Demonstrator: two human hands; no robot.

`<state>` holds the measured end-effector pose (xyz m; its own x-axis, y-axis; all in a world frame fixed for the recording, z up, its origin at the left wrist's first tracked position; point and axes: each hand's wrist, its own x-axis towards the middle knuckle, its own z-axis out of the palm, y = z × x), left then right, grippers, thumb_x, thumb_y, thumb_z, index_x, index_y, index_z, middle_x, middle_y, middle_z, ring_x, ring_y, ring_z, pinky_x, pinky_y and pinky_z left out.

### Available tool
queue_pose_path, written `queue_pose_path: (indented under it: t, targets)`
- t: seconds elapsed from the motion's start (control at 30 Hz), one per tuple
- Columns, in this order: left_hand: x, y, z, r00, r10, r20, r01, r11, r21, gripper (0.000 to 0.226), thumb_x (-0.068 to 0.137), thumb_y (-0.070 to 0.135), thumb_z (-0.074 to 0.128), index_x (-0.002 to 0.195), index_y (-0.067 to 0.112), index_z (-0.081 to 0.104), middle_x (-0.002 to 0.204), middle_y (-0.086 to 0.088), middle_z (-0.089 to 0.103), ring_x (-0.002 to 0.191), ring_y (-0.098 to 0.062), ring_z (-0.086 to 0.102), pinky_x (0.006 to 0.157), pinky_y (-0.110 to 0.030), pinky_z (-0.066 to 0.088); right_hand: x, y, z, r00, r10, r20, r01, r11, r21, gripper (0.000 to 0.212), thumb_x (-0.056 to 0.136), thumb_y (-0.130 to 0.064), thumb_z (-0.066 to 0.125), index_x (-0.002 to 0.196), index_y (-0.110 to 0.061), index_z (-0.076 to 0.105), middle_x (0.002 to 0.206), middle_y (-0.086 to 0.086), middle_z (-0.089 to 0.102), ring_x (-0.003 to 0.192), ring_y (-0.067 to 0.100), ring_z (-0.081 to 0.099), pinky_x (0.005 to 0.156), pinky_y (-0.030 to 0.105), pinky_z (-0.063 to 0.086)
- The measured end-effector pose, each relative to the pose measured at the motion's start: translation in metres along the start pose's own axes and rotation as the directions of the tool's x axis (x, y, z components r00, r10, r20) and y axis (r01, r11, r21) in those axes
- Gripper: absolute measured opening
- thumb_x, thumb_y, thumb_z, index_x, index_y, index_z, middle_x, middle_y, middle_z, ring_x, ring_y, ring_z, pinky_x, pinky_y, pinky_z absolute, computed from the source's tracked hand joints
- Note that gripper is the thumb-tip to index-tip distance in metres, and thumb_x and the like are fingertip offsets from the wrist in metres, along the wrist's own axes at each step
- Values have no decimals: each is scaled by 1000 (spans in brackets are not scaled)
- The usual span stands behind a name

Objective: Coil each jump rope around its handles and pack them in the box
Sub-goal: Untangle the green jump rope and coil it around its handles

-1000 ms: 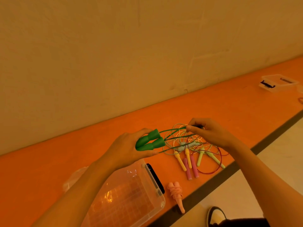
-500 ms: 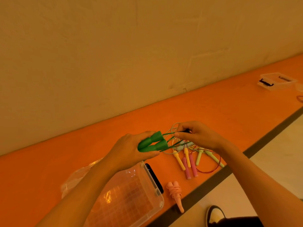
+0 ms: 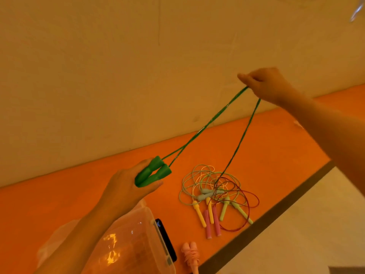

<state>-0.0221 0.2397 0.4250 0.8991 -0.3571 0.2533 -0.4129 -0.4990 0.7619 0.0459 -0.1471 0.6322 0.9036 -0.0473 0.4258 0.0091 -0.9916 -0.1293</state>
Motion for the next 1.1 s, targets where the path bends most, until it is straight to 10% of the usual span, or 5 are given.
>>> queue_pose_path:
  t: [0.23, 0.47, 0.8, 1.1]
  targets:
    - [-3, 8, 14, 998, 19, 51, -22, 998, 64, 63, 73, 58, 76, 130, 54, 48, 91, 37, 61, 78, 7, 64, 66, -13, 47, -25, -4, 35, 994, 14, -111, -41, 969, -245, 66, 97, -60, 19, 84, -14, 66, 94, 18, 63, 101, 38, 55, 92, 46, 33]
    - [-8, 11, 38, 980, 78, 181, -108, 980, 166, 56, 79, 65, 68, 131, 55, 50, 76, 23, 65, 65, 0, 60, 56, -14, 39, -166, -80, 136, 907, -210, 365, 58, 921, 386, 39, 104, -46, 36, 123, -25, 63, 115, -9, 66, 106, 8, 58, 102, 36, 40]
    - [-16, 5, 47, 960, 45, 275, -115, 963, 244, 59, 76, 79, 56, 125, 51, 40, 71, 10, 65, 60, -3, 56, 59, -27, 46, -220, -109, 156, 900, -202, 387, -132, 719, 682, 7, 98, -32, 60, 93, -37, 60, 83, -13, 61, 76, -2, 56, 68, 18, 43]
    - [-28, 12, 35, 961, 180, 210, -237, 926, 294, 63, 83, 79, 49, 135, 44, 46, 113, 23, 59, 93, 1, 59, 73, -25, 50, -232, -128, 148, 930, -111, 350, -215, 608, 764, 23, 98, -39, 56, 100, -19, 67, 85, 12, 64, 76, 28, 59, 69, 46, 48]
